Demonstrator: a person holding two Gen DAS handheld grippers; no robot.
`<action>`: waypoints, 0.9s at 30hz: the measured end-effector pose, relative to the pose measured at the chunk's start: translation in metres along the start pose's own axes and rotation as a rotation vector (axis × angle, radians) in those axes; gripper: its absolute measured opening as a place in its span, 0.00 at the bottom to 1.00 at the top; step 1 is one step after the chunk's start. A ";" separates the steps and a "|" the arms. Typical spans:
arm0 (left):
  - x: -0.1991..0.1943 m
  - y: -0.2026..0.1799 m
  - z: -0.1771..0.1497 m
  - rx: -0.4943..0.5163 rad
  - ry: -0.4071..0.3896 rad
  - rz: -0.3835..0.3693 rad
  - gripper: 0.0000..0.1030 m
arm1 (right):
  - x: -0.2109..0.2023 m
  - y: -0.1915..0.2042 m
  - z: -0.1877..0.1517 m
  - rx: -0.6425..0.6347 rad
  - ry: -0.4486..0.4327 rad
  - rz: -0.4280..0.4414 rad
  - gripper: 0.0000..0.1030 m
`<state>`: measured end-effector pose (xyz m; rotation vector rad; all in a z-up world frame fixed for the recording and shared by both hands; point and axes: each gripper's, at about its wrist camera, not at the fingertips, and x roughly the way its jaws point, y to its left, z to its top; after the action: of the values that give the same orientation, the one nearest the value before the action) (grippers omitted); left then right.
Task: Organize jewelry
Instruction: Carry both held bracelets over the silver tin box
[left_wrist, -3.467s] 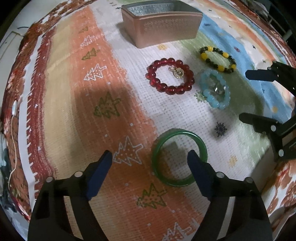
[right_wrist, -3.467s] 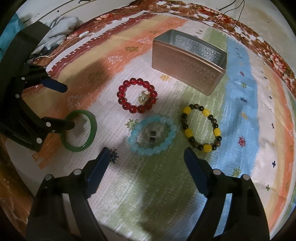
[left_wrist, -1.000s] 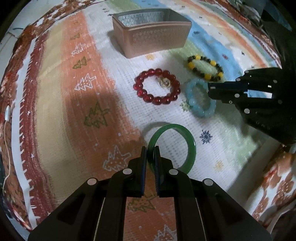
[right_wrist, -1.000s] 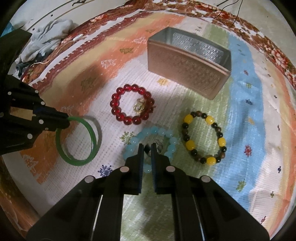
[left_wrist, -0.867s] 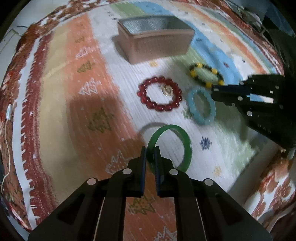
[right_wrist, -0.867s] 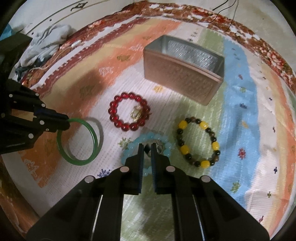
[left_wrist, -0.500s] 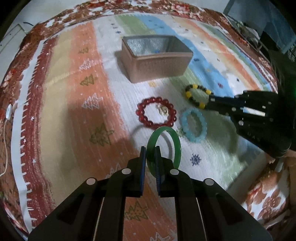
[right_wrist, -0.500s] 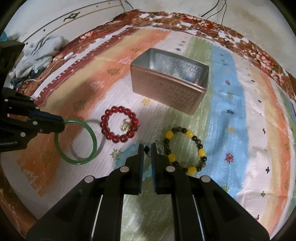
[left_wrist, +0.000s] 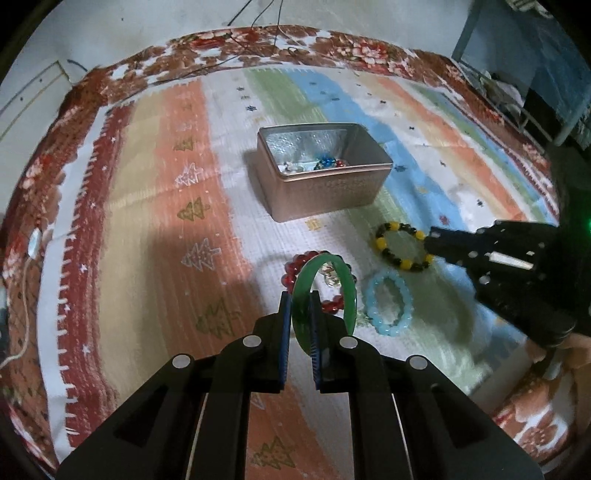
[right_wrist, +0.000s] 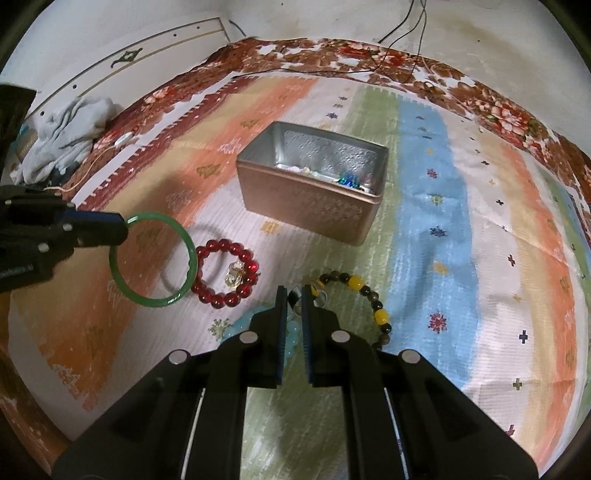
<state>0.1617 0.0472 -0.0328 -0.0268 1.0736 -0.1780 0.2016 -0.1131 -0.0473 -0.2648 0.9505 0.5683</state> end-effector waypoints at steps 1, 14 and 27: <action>0.001 -0.001 0.001 0.002 0.000 0.011 0.09 | -0.001 -0.001 0.001 0.005 -0.007 -0.001 0.08; -0.006 -0.007 0.023 0.002 -0.078 0.033 0.09 | -0.019 -0.016 0.024 0.024 -0.086 0.006 0.05; -0.006 -0.010 0.063 -0.029 -0.200 0.052 0.09 | -0.022 -0.030 0.045 0.048 -0.141 0.013 0.05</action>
<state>0.2125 0.0341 0.0041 -0.0418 0.8763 -0.1104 0.2402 -0.1247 -0.0048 -0.1729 0.8286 0.5674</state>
